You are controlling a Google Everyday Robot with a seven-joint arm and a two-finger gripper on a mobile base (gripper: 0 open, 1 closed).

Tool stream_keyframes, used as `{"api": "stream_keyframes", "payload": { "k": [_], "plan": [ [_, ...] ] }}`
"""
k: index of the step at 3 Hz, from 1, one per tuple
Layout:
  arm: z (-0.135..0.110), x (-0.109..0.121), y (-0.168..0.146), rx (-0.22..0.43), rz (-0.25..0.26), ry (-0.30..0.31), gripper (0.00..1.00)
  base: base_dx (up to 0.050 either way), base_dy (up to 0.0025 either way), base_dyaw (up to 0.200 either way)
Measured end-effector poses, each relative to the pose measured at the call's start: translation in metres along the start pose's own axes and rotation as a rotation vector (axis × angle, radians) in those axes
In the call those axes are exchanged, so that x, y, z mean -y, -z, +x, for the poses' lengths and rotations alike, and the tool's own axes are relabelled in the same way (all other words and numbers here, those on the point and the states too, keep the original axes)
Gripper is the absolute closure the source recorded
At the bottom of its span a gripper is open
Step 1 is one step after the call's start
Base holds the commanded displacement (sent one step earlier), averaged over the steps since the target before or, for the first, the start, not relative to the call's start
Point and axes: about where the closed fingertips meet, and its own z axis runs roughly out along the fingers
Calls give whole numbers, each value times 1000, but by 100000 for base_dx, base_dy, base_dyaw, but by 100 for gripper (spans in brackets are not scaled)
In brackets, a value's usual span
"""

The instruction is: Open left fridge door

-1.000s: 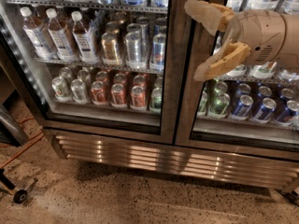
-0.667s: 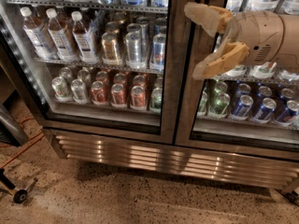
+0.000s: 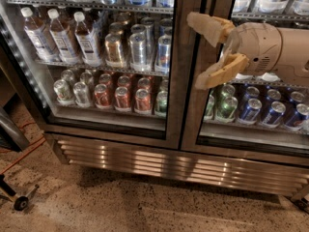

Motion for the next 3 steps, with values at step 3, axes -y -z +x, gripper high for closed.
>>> {"api": "stream_keyframes", "payload": {
  "k": [3],
  "plan": [
    [-1,27,0,-162,91,-26,0,0,0,0]
  ]
}}
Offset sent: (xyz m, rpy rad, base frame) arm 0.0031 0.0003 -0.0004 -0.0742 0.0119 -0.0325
